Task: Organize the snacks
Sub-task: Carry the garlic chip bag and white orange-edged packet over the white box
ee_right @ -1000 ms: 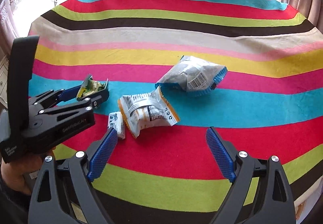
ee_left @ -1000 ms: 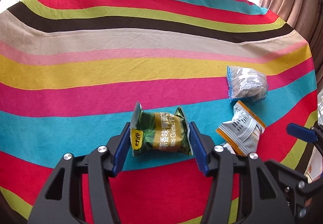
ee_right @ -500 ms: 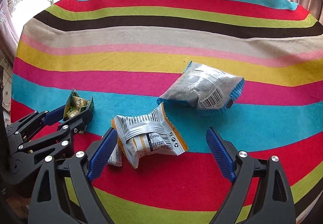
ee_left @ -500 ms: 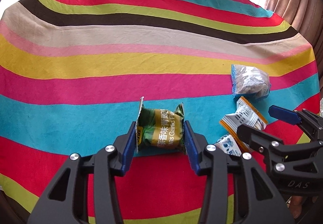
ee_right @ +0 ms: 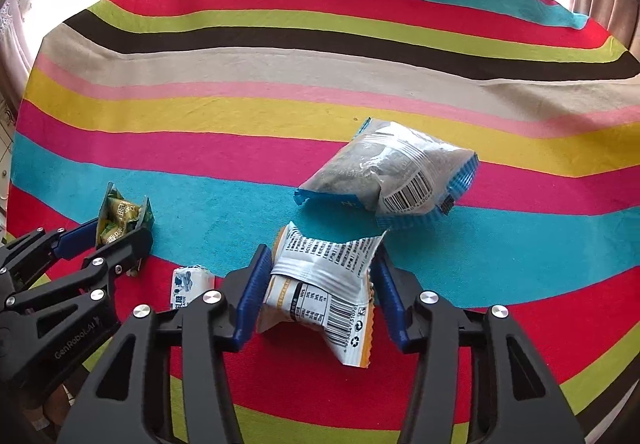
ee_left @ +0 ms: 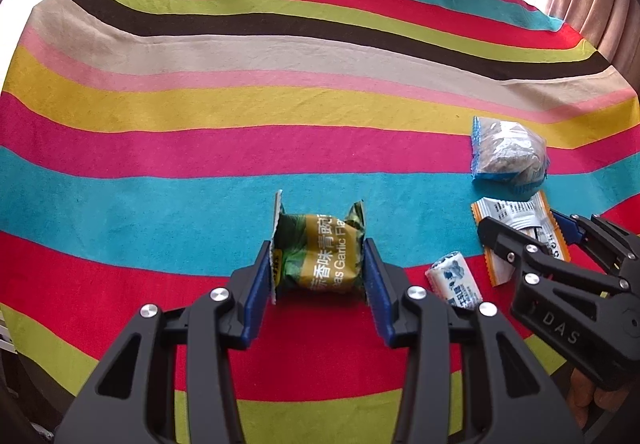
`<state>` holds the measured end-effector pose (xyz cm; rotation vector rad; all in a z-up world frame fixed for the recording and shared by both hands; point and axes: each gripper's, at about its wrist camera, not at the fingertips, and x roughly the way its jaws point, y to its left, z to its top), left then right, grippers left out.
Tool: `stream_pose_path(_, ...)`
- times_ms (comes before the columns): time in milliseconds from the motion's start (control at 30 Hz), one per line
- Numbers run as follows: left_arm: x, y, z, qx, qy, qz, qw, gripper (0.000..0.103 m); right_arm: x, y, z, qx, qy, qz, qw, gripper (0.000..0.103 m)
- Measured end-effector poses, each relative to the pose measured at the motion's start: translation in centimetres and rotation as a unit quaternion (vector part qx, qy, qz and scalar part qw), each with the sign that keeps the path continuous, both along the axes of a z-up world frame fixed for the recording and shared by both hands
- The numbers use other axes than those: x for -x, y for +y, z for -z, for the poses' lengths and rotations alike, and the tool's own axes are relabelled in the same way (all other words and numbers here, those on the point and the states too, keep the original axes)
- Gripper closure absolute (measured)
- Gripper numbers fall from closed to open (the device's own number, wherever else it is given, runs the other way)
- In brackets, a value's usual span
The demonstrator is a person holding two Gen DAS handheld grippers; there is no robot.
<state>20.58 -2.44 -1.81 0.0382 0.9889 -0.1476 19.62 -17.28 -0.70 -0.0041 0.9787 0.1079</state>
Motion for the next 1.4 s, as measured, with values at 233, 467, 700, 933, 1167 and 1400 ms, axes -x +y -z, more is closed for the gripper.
stream_pose_path(233,1.3,0.0,-0.3,-0.002,0.000,-0.019,0.9998,0.060,1.6,-1.1,-0.1,-0.022,0.000,0.007,1.000,0.063)
stream_pose_path(467,3.5,0.0,-1.1,0.005,-0.006,-0.036,0.9993,0.061,3.0,-3.1,-0.4,-0.054,0.008,0.017,0.998,0.063)
stream_pose_path(700,6.2,-0.6,-2.1,0.007,-0.013,-0.041,0.9991,0.061,4.7,-4.9,-0.9,-0.068,0.011,0.037,0.997,0.064)
stream_pose_path(933,8.3,-1.9,-3.0,0.009,-0.016,-0.029,0.9994,0.061,6.5,-6.2,-1.5,-0.076,0.013,0.049,0.996,0.064)
stream_pose_path(1167,9.9,-3.6,-3.8,0.009,-0.019,-0.010,0.9997,0.061,8.4,-7.2,-2.3,-0.077,0.006,0.052,0.996,0.064)
stream_pose_path(1400,11.1,-4.8,-4.2,0.009,-0.019,0.003,0.9998,0.061,9.9,-8.3,-2.8,-0.083,0.003,0.062,0.995,0.064)
